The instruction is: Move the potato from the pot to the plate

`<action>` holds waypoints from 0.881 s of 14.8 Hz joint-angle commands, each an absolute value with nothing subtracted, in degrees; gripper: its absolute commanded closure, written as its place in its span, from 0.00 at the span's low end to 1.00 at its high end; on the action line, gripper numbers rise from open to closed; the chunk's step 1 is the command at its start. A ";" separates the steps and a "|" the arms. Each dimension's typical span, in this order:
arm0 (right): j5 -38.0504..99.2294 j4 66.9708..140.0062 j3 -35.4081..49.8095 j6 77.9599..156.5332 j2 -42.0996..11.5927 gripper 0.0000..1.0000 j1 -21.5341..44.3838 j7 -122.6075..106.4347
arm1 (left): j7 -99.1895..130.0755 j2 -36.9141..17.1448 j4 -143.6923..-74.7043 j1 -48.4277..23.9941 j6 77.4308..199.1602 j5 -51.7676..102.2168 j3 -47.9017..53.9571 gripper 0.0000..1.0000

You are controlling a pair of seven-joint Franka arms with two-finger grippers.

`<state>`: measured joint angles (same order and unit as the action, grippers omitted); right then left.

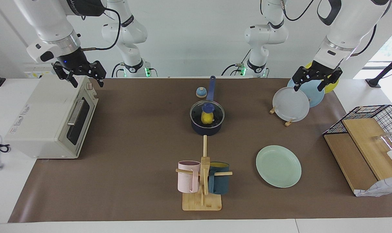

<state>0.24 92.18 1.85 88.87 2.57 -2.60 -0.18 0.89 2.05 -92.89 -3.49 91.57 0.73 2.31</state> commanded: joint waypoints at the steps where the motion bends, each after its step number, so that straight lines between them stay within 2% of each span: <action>1: 1.41 92.99 2.11 89.74 2.99 0.00 -3.34 -1.76 | 0.88 2.99 -93.52 -2.90 91.06 -0.09 2.81 0.00; 13: 2.02 92.81 2.37 90.26 2.81 0.00 -2.72 -2.28 | 0.88 2.99 -93.52 -2.90 91.06 -0.09 2.73 0.00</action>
<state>0.42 92.18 1.98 88.90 2.56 -2.50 -0.25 0.89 2.05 -92.89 -3.49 91.57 0.73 2.32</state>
